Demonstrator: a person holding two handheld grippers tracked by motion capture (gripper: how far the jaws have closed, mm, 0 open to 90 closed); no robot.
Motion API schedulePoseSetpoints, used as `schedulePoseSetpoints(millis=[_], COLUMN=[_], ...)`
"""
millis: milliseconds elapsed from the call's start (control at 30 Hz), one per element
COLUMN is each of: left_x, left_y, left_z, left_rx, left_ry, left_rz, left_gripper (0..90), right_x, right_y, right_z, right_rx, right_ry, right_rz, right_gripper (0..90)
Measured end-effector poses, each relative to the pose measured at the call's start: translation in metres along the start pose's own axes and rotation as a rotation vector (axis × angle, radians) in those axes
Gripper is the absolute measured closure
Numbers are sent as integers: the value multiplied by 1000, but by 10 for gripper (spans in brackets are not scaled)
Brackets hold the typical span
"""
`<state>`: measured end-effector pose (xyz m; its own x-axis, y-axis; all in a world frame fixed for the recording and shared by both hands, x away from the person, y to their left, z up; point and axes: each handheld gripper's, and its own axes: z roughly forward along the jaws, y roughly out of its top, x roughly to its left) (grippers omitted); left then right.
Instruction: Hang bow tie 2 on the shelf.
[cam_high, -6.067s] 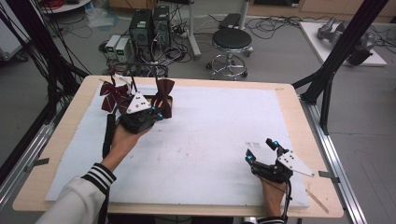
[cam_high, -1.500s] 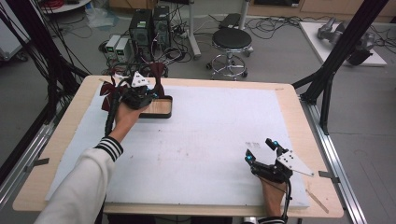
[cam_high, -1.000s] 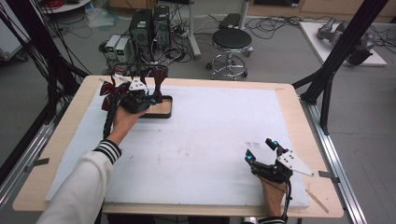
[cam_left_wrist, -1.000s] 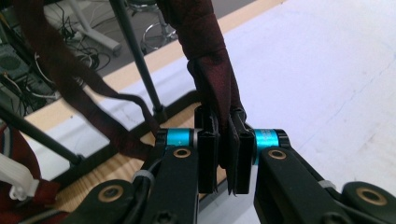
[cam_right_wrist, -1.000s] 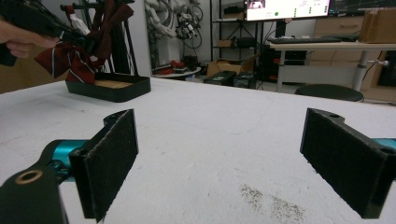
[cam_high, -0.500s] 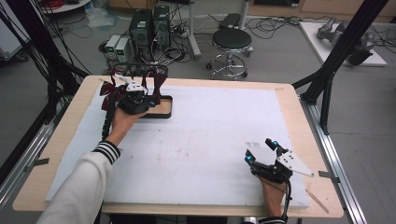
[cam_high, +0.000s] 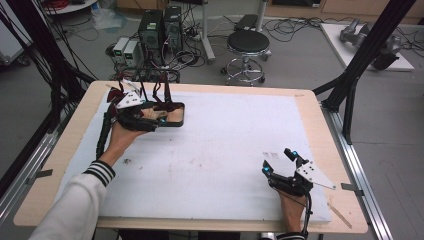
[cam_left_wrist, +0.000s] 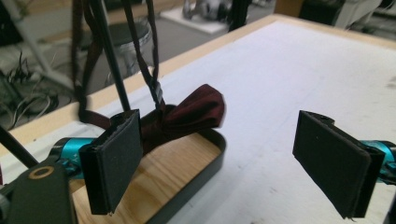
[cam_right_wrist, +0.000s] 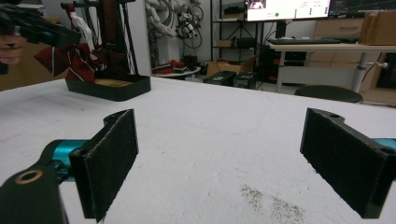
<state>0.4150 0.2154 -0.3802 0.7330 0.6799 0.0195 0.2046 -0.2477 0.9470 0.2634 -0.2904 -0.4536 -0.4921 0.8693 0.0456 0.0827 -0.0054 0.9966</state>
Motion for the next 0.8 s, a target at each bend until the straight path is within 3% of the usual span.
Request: schedulePoseSetpoints(millis=[100, 133, 167, 200, 233, 333, 367, 467, 500, 567, 633, 700, 800], left_x=[-2, -5, -5, -7, -7, -11, -11, -18, -18, -26, -29, -33, -37], left_y=[-5, -11, -11, -18, -18, -36, -36, -58, -58, -75, -80, -89, -103], left_z=[-13, -26, -26, -40, -40, -64, -64, -83, -83, -98, -101, -108, -118], left_rx=[-31, -69, -69, -92, -92, -138, -138, -182, -182, -244, -258, -266, -285], left_ry=[-6, -17, -17, -13, -13, -7, -7, 20, 20, 48, 57, 74, 91], left_rz=[7, 4, 4, 22, 22, 19, 19, -13, -13, -36, -45, -28, -50], left_gripper=[164, 162, 160, 160, 160, 160, 160, 160, 161, 160, 161, 160, 160], right_x=[0, 0, 0, 0, 0, 0, 0, 0, 0, 1, 1, 1, 1], right_y=[0, 0, 0, 0, 0, 0, 0, 0, 0, 0, 0, 0, 0], right_z=[0, 0, 0, 0, 0, 0, 0, 0, 0, 0, 0, 0, 0], right_rx=[-1, 0, 0, -1, -1, 1, 1, 1, 1, 5, 4, 4, 2], right_ry=[-2, -3, -3, -4, -5, -7, -7, -9, -9, -11, -11, -11, -13], right_rz=[-1, -4, -4, -2, 0, -5, -4, -7, -7, -4, -4, -4, -12], right_gripper=[105, 105, 105, 105, 105, 105, 105, 105, 105, 105, 105, 105, 105])
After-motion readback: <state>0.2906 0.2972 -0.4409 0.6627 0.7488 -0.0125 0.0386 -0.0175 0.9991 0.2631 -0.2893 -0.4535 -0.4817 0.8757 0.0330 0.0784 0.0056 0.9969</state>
